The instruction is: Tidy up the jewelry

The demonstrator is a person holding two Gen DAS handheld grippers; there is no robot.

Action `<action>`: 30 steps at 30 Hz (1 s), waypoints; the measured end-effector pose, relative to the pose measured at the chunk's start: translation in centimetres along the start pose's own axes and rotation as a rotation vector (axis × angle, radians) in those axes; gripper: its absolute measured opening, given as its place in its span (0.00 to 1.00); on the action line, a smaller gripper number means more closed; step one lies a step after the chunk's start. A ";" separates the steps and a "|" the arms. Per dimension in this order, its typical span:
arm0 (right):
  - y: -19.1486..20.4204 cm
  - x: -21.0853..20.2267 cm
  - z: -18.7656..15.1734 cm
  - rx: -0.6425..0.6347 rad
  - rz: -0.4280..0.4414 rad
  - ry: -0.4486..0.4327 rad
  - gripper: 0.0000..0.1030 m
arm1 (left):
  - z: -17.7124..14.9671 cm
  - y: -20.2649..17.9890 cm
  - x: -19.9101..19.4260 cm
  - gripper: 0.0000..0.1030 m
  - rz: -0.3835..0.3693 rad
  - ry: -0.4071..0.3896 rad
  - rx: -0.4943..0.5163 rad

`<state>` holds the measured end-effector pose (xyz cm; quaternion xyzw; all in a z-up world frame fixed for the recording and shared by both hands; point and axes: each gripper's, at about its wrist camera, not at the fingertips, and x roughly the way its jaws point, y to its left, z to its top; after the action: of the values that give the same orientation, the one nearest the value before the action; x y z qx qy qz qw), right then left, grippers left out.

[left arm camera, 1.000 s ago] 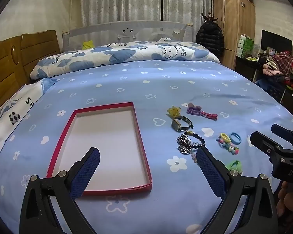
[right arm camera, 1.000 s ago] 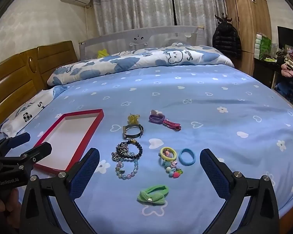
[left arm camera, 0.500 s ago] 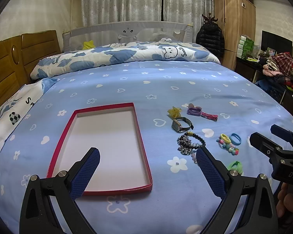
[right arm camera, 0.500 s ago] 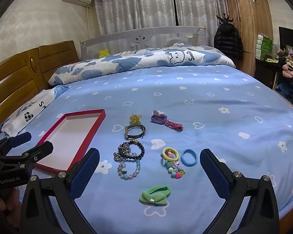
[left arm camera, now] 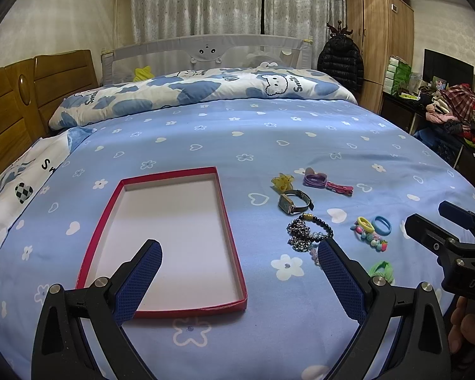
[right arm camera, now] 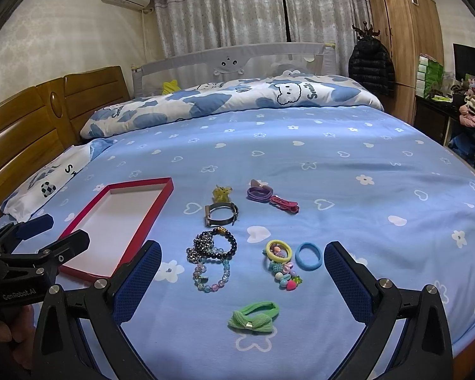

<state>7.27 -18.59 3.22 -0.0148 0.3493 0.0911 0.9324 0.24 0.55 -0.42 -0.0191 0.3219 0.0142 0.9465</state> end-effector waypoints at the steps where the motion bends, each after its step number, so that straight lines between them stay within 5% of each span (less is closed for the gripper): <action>1: 0.0 0.0 0.0 0.000 -0.001 -0.001 1.00 | 0.0 0.0 0.0 0.96 0.000 0.000 0.000; 30: 0.2 -0.1 0.1 0.001 0.003 -0.001 1.00 | 0.0 -0.1 0.1 0.96 -0.002 0.005 0.000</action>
<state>7.27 -18.42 3.38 -0.0136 0.3490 0.0924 0.9325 0.34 0.40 -0.51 -0.0192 0.3242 0.0134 0.9457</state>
